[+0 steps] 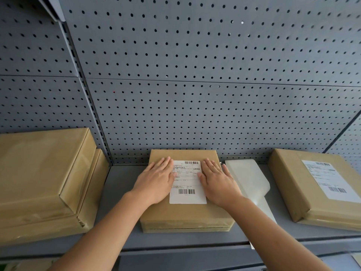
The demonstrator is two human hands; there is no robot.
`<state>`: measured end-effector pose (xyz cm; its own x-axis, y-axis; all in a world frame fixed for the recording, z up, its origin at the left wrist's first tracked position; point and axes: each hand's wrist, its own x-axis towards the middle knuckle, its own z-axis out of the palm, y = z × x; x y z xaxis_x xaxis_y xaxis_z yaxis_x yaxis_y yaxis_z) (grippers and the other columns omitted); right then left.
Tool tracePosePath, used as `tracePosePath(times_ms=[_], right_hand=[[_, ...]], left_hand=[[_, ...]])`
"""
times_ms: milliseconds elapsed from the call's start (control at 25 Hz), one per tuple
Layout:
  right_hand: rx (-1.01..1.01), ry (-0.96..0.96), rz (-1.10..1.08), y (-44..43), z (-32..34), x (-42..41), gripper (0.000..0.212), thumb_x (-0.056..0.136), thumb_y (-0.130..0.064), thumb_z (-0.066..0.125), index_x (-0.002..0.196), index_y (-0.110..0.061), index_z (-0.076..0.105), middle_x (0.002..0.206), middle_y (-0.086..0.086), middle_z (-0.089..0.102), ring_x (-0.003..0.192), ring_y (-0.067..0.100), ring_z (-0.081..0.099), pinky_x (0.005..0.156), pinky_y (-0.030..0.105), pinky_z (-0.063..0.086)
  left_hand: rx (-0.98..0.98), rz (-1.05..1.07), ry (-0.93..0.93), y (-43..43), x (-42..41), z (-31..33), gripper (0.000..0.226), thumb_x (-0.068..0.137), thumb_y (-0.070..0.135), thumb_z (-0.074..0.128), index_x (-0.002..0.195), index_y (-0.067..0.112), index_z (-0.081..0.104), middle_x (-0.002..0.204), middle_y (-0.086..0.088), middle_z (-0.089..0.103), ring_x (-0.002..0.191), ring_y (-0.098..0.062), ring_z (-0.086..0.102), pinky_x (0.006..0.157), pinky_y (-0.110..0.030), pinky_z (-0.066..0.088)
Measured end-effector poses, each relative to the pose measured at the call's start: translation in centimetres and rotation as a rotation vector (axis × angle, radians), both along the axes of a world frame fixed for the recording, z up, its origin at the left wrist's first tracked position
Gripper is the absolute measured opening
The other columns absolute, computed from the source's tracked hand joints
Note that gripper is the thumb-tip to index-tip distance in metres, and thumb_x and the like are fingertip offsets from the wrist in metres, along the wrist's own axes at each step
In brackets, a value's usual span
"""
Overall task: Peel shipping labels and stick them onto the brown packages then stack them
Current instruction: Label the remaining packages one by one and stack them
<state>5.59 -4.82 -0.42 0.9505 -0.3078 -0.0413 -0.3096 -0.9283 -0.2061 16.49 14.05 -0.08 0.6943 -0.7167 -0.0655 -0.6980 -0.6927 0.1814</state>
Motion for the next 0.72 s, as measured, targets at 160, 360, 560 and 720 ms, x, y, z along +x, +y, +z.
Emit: tracePosePath(times_ms=[160, 360, 560, 720], right_hand=[[0.026, -0.080, 0.129, 2.4, 1.1, -1.2, 0.058, 0.108, -0.042, 0.018, 0.161, -0.017, 0.014, 0.169, -0.003, 0.010, 0.155, 0.009, 0.004, 0.125, 0.033, -0.005], [0.029, -0.037, 0.211, 5.0, 0.6, -1.8, 0.074, 0.097, -0.053, -0.004, 0.161, -0.020, 0.010, 0.169, -0.003, 0.009, 0.155, 0.009, 0.003, 0.124, 0.035, -0.004], [0.003, -0.012, 0.183, 4.4, -0.2, -2.5, 0.085, 0.087, -0.058, -0.008, 0.161, -0.022, 0.010, 0.169, -0.008, 0.006, 0.154, 0.006, 0.001, 0.125, 0.038, -0.005], [-0.016, -0.011, 0.132, 3.4, -0.2, -3.6, 0.091, 0.082, -0.061, -0.014, 0.161, -0.023, 0.011, 0.169, -0.009, 0.007, 0.154, 0.004, 0.001, 0.125, 0.039, -0.005]], left_hand=[[-0.060, -0.094, -0.018, 0.2, -2.4, 0.5, 0.059, 0.109, 0.042, 0.013, 0.162, 0.020, 0.000, 0.170, 0.007, -0.004, 0.155, -0.004, -0.005, 0.127, -0.032, -0.001], [-0.018, -0.148, -0.034, 0.4, -4.0, -0.1, 0.058, 0.109, 0.035, 0.015, 0.163, 0.019, 0.004, 0.171, 0.005, -0.001, 0.155, -0.004, -0.003, 0.128, -0.032, 0.001], [0.014, -0.127, -0.010, 0.9, -4.0, -0.4, 0.059, 0.109, 0.040, 0.015, 0.162, 0.020, -0.001, 0.170, 0.008, -0.006, 0.154, -0.002, -0.008, 0.127, -0.032, 0.002], [0.015, -0.085, 0.011, 1.7, -3.9, -0.2, 0.059, 0.109, 0.041, 0.015, 0.162, 0.022, -0.002, 0.169, 0.010, -0.007, 0.154, -0.002, -0.008, 0.127, -0.032, 0.000]])
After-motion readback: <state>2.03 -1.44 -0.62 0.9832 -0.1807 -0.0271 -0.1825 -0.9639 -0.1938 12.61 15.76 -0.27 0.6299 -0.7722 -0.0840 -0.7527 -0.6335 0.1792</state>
